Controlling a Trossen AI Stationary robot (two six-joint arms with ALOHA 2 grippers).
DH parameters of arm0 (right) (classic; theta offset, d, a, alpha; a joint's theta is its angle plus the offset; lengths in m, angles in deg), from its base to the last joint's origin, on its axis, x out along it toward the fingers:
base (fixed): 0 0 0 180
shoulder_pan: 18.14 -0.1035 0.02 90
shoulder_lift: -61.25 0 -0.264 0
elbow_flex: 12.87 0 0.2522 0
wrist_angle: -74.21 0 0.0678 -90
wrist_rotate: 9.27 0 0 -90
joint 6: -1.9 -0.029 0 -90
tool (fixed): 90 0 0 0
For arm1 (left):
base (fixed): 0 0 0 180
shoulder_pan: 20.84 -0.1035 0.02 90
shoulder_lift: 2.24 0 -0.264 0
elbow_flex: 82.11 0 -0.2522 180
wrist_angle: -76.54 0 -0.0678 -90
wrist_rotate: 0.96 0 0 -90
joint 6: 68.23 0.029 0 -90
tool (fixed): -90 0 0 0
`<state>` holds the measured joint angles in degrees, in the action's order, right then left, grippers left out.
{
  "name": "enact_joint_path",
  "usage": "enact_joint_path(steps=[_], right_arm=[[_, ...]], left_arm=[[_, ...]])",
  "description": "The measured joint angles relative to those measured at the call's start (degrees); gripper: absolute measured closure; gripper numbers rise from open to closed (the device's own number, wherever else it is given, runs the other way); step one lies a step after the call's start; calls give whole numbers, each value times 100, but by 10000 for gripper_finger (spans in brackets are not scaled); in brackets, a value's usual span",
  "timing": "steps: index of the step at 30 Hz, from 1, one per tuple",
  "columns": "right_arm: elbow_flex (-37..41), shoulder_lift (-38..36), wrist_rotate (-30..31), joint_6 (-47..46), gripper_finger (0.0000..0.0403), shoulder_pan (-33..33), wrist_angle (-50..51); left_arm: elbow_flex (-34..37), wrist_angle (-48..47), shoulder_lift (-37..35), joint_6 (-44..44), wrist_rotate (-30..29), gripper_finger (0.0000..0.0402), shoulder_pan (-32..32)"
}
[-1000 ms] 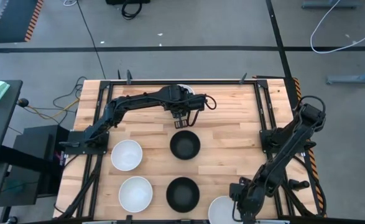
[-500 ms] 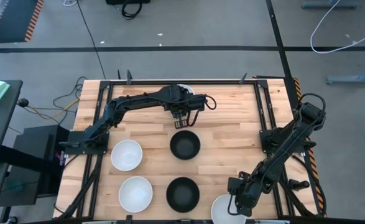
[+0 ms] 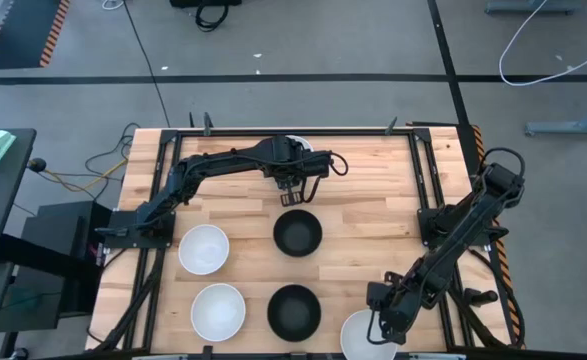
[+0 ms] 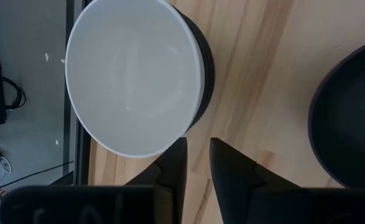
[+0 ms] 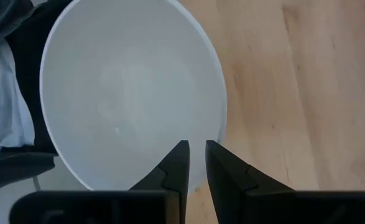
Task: Nest bowls inside each other
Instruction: Stack the white bowl on top of the stacked white bowls
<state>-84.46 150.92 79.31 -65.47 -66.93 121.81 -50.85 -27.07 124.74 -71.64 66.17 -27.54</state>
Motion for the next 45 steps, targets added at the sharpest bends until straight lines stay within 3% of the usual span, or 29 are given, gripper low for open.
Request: enact_joint_path(steps=[11,35,45], right_arm=[[0,-13,120,11,343,37,378],[2,-14,397,-190,343,-164,139],[7,302,303,-187,343,-162,180]], left_arm=[[0,5,0,-27,0,332,2],[0,4,0,-42,1,329,2],[0,3,0,-46,2,340,4]])
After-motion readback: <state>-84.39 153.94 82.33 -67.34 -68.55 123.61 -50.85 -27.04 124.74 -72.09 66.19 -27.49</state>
